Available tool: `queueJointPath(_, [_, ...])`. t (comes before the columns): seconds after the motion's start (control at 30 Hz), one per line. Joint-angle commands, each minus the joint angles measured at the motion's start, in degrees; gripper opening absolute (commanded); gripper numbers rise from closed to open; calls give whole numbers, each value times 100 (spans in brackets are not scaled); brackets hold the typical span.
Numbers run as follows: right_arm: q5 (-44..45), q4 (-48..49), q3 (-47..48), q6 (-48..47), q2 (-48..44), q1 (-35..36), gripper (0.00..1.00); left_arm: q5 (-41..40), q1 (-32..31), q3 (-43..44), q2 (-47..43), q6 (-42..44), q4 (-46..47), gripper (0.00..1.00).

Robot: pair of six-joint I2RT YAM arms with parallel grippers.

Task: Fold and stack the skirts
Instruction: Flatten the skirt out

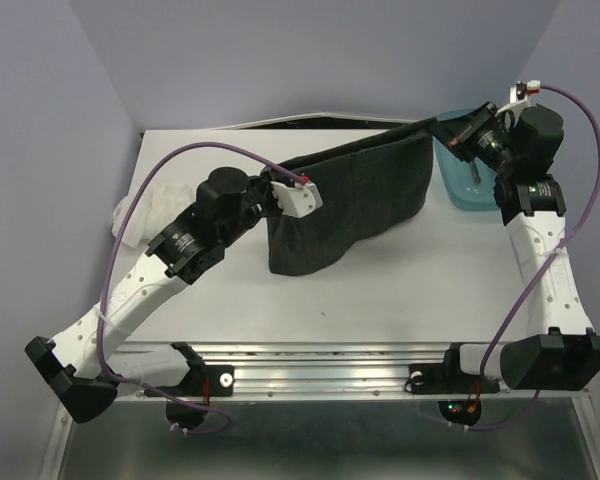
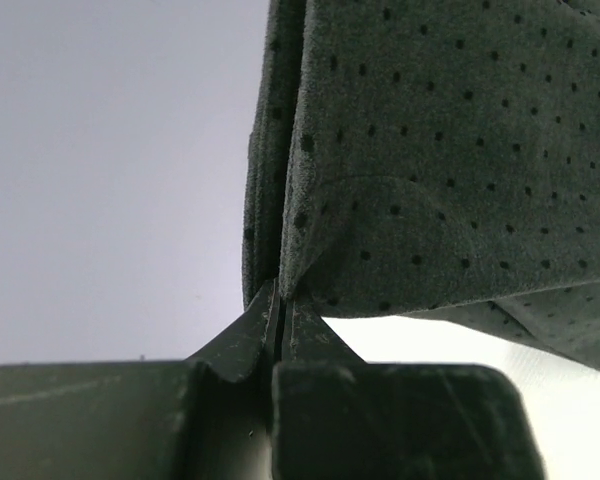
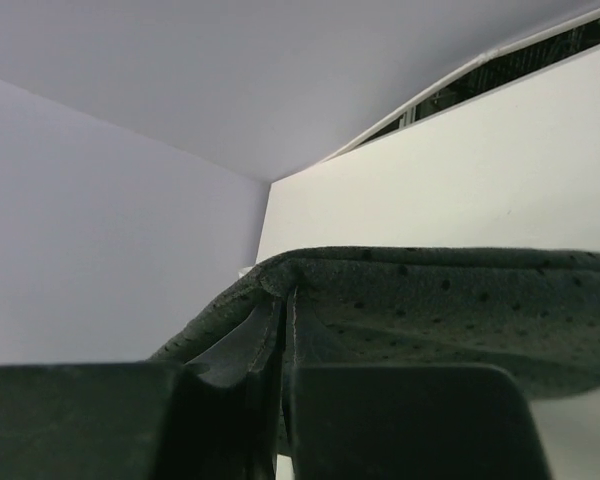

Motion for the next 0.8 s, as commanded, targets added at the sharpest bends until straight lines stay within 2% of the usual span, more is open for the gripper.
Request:
queueJointPath(0.0, [1065,420,382,-680,-165,-293,1,-1491,139,441,165,-225,-298,0])
queueJointPath(0.07, [1040,455,513,-777,-112,-293,1,-2175,138,790,664,-407,-376,0])
queueJointPath(0.13, [944,490,611,-751,28,-293,1,-1909,121,1326,991,-759,-849,0])
queueJointPath(0.17, [856,499,663,-751,81,-293,1,-1498,121,1886,1219,-944,-1217,0])
queueJointPath(0.2, [673,508,725,-795,107,-293,1,-981,25,2005,1291,-1285,-1603,0])
queueJointPath(0.27, [653,464,734,-874,99,-293,1,-967,-98,2215,1623,-1708,-1886,0])
queueJointPath(0.3, [662,447,726,-1040,73,-293,1,-1027,-99,2391,1825,-1989,-2463,0])
queueJointPath(0.33, [688,386,708,-1120,38,-293,1,-1045,-3,2610,2219,-2705,-2747,0])
queueJointPath(0.37, [732,368,690,-1251,-41,-293,1,-1133,102,2865,2327,-2973,-2932,0])
queueJointPath(0.4, [811,359,629,-1313,-103,-293,1,-1273,329,2832,2302,-3350,-2882,0])
queueJointPath(0.53, [803,525,515,-1323,-253,-293,1,-2204,622,2805,2144,-3556,-2267,0])
queueJointPath(0.63, [741,473,646,-1243,-139,-293,1,-1996,613,2920,1943,-3714,-2048,0])
queueJointPath(0.77, [645,429,735,-1488,-296,-293,1,-1994,596,2009,766,-3556,-784,0])
